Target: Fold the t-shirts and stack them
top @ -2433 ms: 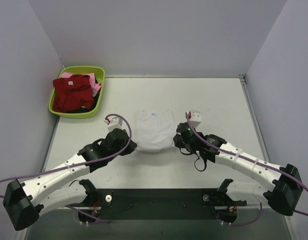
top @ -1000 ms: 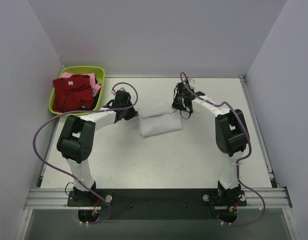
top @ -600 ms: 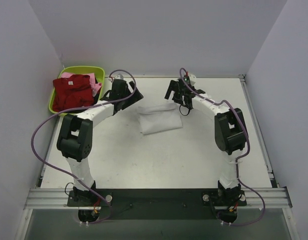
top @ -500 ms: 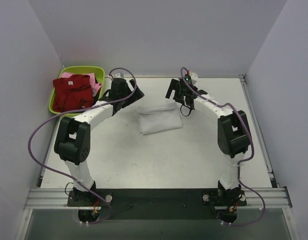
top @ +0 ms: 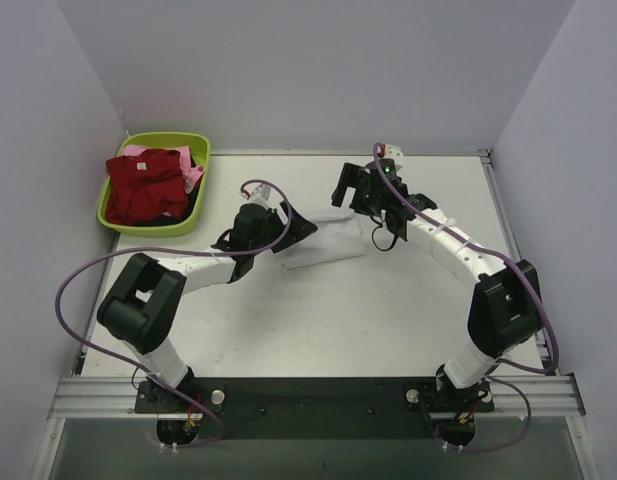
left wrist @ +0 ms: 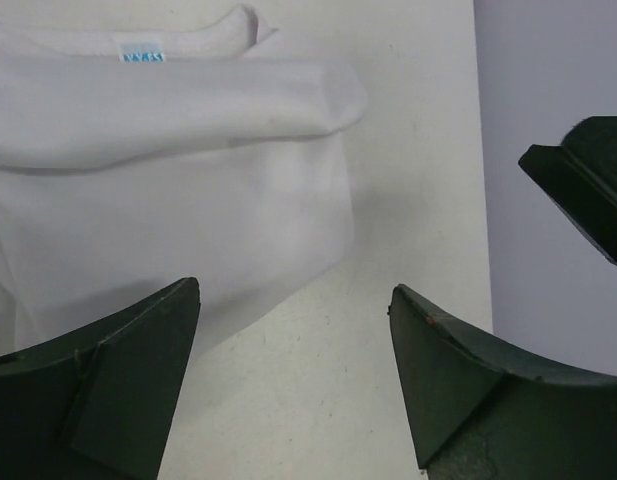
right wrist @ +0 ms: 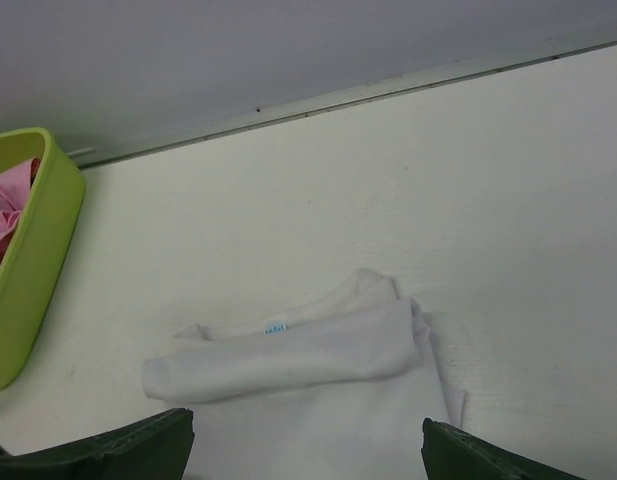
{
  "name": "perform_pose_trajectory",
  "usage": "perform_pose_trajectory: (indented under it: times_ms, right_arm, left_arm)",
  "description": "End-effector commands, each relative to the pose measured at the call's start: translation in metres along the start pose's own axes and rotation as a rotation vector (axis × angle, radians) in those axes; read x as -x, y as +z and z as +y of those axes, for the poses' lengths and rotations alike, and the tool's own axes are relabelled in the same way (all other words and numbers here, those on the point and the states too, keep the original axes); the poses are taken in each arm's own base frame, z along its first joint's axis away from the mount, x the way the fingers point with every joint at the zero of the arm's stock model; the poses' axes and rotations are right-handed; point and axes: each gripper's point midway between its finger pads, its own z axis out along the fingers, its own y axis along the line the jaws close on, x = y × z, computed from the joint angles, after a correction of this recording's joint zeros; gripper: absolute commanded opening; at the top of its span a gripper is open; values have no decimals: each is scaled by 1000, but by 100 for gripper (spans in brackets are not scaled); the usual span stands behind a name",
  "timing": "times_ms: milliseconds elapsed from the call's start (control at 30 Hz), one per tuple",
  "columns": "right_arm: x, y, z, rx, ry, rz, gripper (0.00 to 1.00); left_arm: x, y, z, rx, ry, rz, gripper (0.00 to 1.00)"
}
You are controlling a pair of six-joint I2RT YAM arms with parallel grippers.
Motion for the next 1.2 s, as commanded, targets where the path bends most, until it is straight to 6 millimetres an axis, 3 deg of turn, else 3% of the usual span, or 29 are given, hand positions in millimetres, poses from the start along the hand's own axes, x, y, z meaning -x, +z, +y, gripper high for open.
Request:
perform_pose_trajectory:
  times_ms: [0, 33, 100, 133, 167, 300, 633, 733, 1000, 1167]
  right_arm:
    - [0, -22, -6, 10, -27, 13, 100]
    - [-3, -24, -7, 10, -32, 18, 100]
    - [-2, -29, -8, 10, -38, 11, 100]
    - [-5, -30, -12, 2, -41, 17, 100]
    - [-5, -30, -12, 3, -42, 18, 100]
    - [-11, -28, -14, 2, -46, 42, 100]
    - [-45, 13, 22, 143, 68, 218, 100]
    - [-47, 25, 36, 184, 94, 248, 100]
    - [-50, 46, 69, 319, 202, 323, 100]
    - [-53, 67, 80, 369, 285, 367, 100]
  left_arm:
    - [7, 0, -45, -321, -56, -63, 90]
    - [2, 6, -40, -333, -82, -50, 91]
    - [1, 6, -49, -421, -89, -48, 92]
    - [-5, 12, -43, -425, -122, -32, 93]
    - [-4, 10, -50, -480, -121, -43, 93]
    - [-14, 19, -39, -503, -168, -24, 95]
    - [-55, 19, 16, -398, -197, 27, 96]
    - [-65, 18, 28, -390, -207, 38, 96]
    - [-81, 13, 51, -366, -218, 59, 96]
    - [-87, 11, 57, -366, -230, 66, 97]
